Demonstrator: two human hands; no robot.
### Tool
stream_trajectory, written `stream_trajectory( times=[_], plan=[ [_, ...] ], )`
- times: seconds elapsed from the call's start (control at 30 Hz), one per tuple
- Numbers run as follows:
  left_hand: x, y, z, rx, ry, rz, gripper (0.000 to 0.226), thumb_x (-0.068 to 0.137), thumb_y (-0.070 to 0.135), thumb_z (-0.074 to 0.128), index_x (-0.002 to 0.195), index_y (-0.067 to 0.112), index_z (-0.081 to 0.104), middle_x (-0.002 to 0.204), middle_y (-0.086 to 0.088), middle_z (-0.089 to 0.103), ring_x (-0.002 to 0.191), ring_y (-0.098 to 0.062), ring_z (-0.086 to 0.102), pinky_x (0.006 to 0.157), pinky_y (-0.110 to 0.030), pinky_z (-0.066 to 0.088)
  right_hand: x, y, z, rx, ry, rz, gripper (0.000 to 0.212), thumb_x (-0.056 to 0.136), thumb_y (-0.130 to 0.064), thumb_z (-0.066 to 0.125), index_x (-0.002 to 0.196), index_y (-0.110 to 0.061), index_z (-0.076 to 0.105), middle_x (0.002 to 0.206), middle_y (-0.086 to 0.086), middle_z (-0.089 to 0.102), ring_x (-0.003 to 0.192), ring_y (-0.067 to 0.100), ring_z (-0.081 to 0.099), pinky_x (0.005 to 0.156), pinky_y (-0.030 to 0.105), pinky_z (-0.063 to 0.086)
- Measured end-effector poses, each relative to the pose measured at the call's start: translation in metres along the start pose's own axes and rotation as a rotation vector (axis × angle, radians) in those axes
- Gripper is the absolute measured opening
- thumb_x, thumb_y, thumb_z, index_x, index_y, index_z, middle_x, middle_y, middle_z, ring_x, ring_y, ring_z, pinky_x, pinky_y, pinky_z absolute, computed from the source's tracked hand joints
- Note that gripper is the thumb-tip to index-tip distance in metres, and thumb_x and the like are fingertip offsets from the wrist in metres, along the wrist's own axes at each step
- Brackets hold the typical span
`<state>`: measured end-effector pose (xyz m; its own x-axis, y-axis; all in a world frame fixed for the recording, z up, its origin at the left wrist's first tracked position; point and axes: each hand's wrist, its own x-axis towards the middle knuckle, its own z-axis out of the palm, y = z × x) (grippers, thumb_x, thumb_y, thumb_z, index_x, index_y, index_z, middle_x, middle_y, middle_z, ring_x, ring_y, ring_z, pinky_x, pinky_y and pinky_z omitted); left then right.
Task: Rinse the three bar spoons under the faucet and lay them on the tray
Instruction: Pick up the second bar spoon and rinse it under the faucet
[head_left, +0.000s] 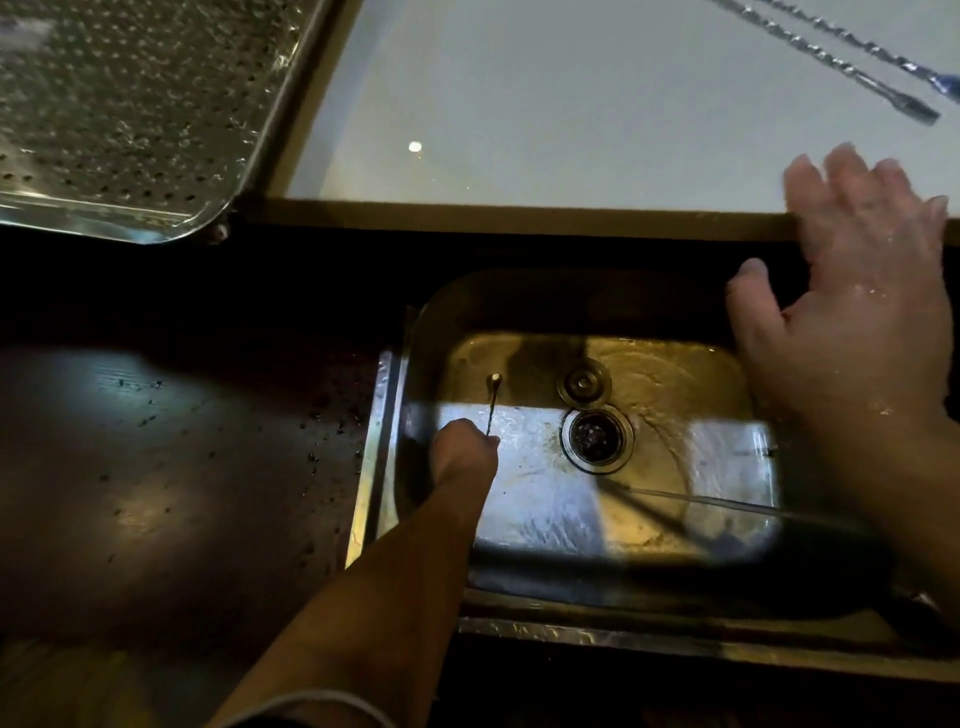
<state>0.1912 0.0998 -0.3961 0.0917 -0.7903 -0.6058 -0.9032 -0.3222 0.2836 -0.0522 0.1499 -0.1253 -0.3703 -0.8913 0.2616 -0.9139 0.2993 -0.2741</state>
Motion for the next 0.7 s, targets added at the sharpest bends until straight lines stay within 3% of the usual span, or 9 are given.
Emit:
stream_trajectory(
  times=[0.1, 0.33, 0.43, 0.57, 0.7],
  plan=[
    [0.005, -0.002, 0.005, 0.043, 0.011, -0.007, 0.035, 0.086, 0.041, 0.075, 0.098, 0.008, 0.076, 0.103, -0.012, 0.077, 0.098, -0.031, 0.072, 0.078, -0.032, 0.056, -0.001, -0.001, -0.001, -0.012, -0.002, -0.008, 0.056, 0.098, -0.026, 0.055, 0.149, -0.008, 0.04, 0.158, 0.02, 0.04, 0.148, 0.04, 0.03, 0.124, 0.061, 0.015],
    [-0.007, -0.001, -0.005, 0.111, 0.025, 0.03, 0.044, 0.095, 0.047, 0.063, 0.111, 0.007, 0.073, 0.115, -0.011, 0.074, 0.108, -0.03, 0.07, 0.085, -0.034, 0.055, -0.004, 0.003, 0.003, 0.047, 0.054, -0.02, 0.061, 0.094, -0.028, 0.053, 0.151, -0.01, 0.041, 0.161, 0.019, 0.039, 0.151, 0.038, 0.028, 0.127, 0.057, 0.01],
    [-0.031, 0.019, -0.03, -0.077, 0.046, 0.111, 0.04, 0.097, 0.043, 0.059, 0.098, 0.007, 0.076, 0.099, -0.014, 0.076, 0.096, -0.034, 0.071, 0.082, -0.036, 0.058, -0.004, 0.002, 0.004, 0.064, 0.057, 0.009, 0.064, 0.092, -0.029, 0.052, 0.153, -0.012, 0.041, 0.162, 0.019, 0.039, 0.153, 0.037, 0.027, 0.127, 0.054, 0.008],
    [-0.088, 0.062, -0.075, -0.274, 0.268, 0.344, 0.051, 0.095, 0.053, 0.059, 0.058, 0.018, 0.057, 0.056, -0.003, 0.062, 0.056, -0.023, 0.062, 0.054, -0.036, 0.052, -0.006, -0.003, -0.002, 0.066, 0.026, 0.045, 0.067, 0.091, -0.026, 0.055, 0.155, -0.013, 0.04, 0.165, 0.016, 0.037, 0.155, 0.035, 0.023, 0.127, 0.056, 0.012],
    [-0.144, 0.124, -0.136, -0.343, 0.49, 0.615, 0.051, 0.091, 0.058, 0.062, 0.056, 0.022, 0.06, 0.051, 0.005, 0.056, 0.053, -0.007, 0.055, 0.054, -0.032, 0.042, -0.007, -0.005, -0.011, 0.083, 0.0, 0.032, 0.069, 0.09, -0.023, 0.06, 0.156, -0.014, 0.04, 0.167, 0.013, 0.034, 0.157, 0.033, 0.021, 0.129, 0.053, 0.011]
  ],
)
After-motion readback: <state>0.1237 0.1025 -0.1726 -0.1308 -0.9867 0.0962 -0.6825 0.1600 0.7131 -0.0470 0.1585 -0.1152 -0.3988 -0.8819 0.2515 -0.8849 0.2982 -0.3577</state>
